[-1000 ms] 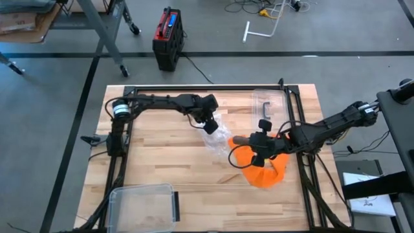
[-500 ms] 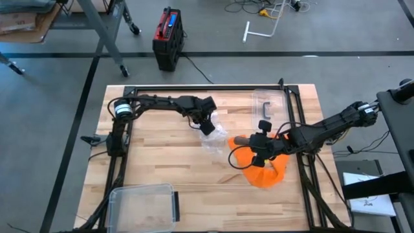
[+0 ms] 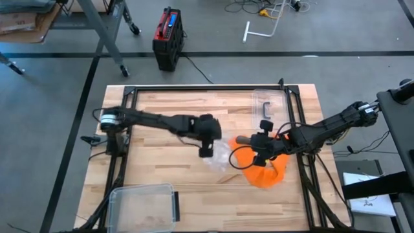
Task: Roll bandage
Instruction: Put the brown bandage into the top transparent zip bag
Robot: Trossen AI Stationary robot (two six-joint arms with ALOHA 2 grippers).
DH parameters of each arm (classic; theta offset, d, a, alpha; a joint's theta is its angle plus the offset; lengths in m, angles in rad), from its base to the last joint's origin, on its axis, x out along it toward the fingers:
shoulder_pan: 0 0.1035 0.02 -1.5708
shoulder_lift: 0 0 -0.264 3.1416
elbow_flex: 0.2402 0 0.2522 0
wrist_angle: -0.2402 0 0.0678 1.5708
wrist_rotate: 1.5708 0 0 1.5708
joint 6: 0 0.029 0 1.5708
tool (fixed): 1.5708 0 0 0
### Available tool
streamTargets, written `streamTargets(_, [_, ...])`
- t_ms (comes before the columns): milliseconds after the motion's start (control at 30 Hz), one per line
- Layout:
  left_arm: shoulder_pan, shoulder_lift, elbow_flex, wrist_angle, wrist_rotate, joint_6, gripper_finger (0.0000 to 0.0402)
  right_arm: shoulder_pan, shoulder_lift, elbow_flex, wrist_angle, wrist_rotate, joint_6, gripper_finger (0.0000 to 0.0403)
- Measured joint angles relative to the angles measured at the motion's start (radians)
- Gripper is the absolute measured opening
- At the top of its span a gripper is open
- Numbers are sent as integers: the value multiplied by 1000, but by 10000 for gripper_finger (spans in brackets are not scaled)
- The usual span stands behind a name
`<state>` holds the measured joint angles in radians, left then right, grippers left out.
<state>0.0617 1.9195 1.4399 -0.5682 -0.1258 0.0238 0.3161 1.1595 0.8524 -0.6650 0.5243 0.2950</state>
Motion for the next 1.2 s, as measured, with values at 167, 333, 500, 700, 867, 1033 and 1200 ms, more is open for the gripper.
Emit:
streamTargets(167, [-137,-118,0,-10,-105,236,1,-2,-1,0,-49,27,26,59])
streamTargets(333, [-230,-176,-1,-104,-110,547,1,4,-12,59,-44,11,-14,59])
streamTargets(500, [-269,-174,-3,-134,-111,773,0,38,-13,147,76,-22,-184,59])
streamTargets(700, [-291,-170,-3,-67,-178,841,0,48,26,150,269,-179,-325,59])
streamTargets(867, [-319,-173,5,-25,-162,870,0,46,97,150,291,-182,-315,59])
streamTargets(1033, [-355,-184,5,22,-170,907,0,46,161,195,181,-176,-318,59])
streamTargets(1200, [-362,-219,5,32,-180,897,0,47,206,297,35,-153,-344,59])
